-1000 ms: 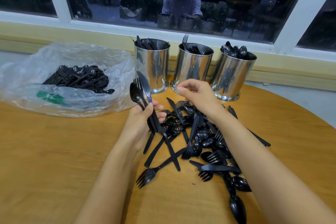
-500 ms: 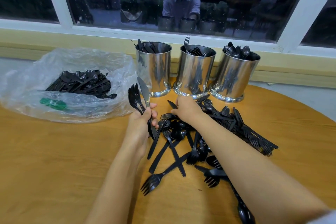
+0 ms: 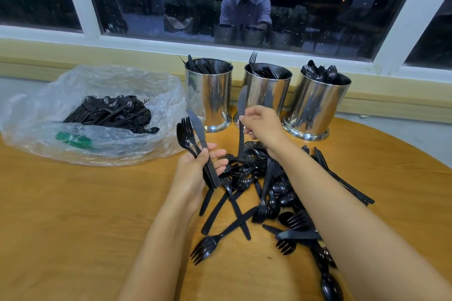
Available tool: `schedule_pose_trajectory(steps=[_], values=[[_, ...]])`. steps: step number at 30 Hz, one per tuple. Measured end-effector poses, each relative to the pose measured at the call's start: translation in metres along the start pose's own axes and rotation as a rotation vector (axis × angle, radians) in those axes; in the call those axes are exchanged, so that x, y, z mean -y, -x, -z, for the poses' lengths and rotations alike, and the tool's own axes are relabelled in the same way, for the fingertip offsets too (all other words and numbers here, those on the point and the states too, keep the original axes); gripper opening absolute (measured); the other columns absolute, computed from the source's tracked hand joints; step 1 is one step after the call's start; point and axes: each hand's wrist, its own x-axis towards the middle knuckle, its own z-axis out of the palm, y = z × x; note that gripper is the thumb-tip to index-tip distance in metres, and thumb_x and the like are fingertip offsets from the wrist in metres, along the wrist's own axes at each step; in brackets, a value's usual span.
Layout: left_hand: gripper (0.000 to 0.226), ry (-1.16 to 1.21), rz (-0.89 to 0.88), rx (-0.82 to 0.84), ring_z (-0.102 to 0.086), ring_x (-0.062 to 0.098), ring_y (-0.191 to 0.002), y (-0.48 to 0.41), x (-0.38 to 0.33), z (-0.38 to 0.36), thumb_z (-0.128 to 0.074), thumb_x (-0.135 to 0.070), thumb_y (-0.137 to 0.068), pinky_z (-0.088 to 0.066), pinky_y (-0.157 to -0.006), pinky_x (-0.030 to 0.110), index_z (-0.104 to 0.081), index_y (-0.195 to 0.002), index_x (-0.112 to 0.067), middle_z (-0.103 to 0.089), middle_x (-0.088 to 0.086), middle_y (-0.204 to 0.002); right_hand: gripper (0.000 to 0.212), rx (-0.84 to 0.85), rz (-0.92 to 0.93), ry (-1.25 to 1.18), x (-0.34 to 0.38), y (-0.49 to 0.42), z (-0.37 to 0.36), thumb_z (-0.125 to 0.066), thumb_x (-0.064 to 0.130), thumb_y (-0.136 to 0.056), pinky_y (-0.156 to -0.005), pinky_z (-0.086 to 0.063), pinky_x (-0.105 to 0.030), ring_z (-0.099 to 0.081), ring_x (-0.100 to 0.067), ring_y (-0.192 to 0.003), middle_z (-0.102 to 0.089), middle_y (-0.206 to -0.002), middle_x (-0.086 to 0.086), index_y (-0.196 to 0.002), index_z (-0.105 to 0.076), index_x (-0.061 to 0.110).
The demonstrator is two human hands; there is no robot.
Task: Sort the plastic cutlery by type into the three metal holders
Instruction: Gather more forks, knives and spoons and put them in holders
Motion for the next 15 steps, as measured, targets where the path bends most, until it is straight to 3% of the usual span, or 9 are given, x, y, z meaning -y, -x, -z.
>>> schedule_pose_trajectory(steps=[3, 6, 10, 15], values=[[0.025, 0.003, 0.014, 0.015, -0.074, 0.017, -0.079, 0.002, 0.000, -0.003, -0.035, -0.012, -0.107, -0.059, -0.070, 0.027, -0.060, -0.105, -0.009, -0.074, 0.009, -0.096, 0.007, 0.246, -0.103, -0.369, 0.014, 0.026, 0.019, -0.059, 0.017, -0.096, -0.054, -0.043, -0.018, -0.055, -0.006, -0.060, -0.070, -0.083, 0.001, -0.092, -0.063, 0.012], [0.023, -0.026, 0.038, 0.069, -0.074, 0.024, -0.085, 0.005, 0.002, -0.007, -0.039, -0.013, -0.106, -0.060, -0.071, 0.032, -0.061, -0.108, -0.009, -0.075, 0.011, -0.097, 0.010, 0.414, -0.131, -0.356, 0.009, 0.044, 0.025, -0.062, 0.020, -0.094, -0.055, -0.040, -0.017, -0.052, -0.005, -0.061, -0.066, -0.080, 0.003, -0.090, -0.067, 0.012], [0.023, -0.089, 0.064, 0.188, -0.074, 0.026, -0.087, 0.010, 0.005, -0.012, -0.041, -0.013, -0.105, -0.061, -0.072, 0.031, -0.061, -0.114, -0.007, -0.076, 0.012, -0.099, 0.007, 0.309, -0.073, -0.259, -0.002, 0.054, 0.019, -0.070, 0.017, -0.088, -0.053, -0.039, -0.017, -0.049, -0.006, -0.058, -0.061, -0.067, 0.007, -0.087, -0.063, 0.017], [0.024, -0.147, 0.087, 0.264, -0.071, 0.017, -0.069, 0.012, 0.006, -0.013, -0.039, -0.014, -0.106, -0.058, -0.065, 0.026, -0.062, -0.106, -0.007, -0.076, 0.006, -0.085, 0.012, 0.261, 0.041, -0.142, -0.005, 0.057, 0.016, -0.072, 0.010, -0.086, -0.057, -0.045, -0.014, -0.062, -0.007, -0.065, -0.062, -0.074, -0.001, -0.083, -0.061, 0.015]])
